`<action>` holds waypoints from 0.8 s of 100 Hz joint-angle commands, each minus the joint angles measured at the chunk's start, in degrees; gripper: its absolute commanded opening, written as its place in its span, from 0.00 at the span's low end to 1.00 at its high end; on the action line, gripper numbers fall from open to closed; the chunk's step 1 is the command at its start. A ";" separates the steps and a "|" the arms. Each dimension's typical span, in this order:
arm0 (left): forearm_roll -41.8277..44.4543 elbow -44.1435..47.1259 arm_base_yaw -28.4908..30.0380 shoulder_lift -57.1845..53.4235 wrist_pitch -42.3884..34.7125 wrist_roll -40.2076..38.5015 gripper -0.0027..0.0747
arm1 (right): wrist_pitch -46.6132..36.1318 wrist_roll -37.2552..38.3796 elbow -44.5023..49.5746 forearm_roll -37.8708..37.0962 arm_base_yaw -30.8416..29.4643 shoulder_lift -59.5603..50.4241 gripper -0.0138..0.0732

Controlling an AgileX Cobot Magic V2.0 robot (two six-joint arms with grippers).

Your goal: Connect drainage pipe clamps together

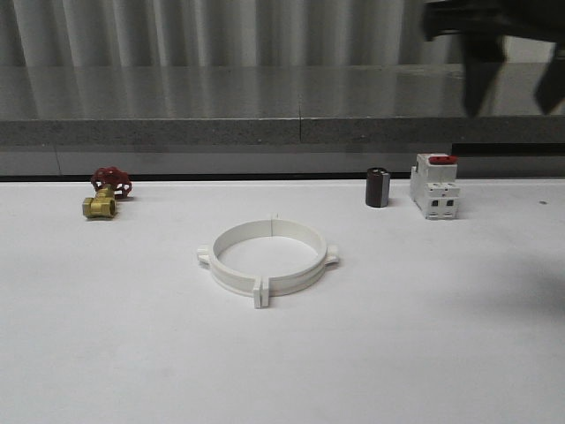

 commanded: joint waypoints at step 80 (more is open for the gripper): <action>0.40 -1.56 0.23 0.53 -4.10 -0.05 0.01 | -1.62 -3.94 34.03 -3.01 -10.52 -59.15 0.02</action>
